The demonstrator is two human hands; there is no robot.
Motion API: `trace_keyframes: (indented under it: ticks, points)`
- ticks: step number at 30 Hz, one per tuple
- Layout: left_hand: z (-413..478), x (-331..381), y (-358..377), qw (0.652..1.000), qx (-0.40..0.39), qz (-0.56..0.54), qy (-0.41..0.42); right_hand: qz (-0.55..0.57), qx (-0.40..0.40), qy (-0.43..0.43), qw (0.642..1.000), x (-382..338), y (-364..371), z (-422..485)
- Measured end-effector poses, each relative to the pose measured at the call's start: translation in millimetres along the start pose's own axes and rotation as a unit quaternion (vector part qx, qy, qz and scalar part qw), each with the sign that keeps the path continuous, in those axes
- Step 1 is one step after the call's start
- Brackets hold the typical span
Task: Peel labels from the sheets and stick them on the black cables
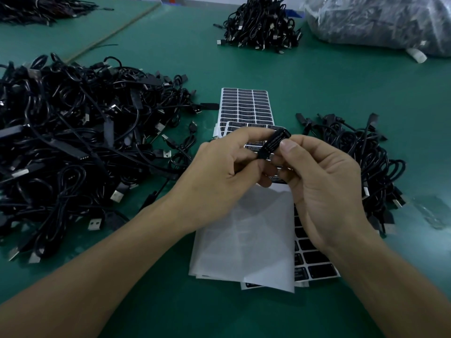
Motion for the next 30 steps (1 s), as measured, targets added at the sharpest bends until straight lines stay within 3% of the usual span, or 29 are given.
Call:
trace_keyframes:
  ticks: [30]
  points:
    - [-0.4, 4.1, 3.5, 0.995, -0.013, -0.093, -0.042, -0.047, -0.009, -0.046, 0.998, -2.4, 3.2, -2.6]
Point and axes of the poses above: each hand's wrist, its own z-axis towards the middle knuckle, its own y-axis out of the palm, x = y × z, the point moved 4 cm from there along z, towards the middle knuckle, and after that the axes turned 1 degree about y, right-handed, at the moved point
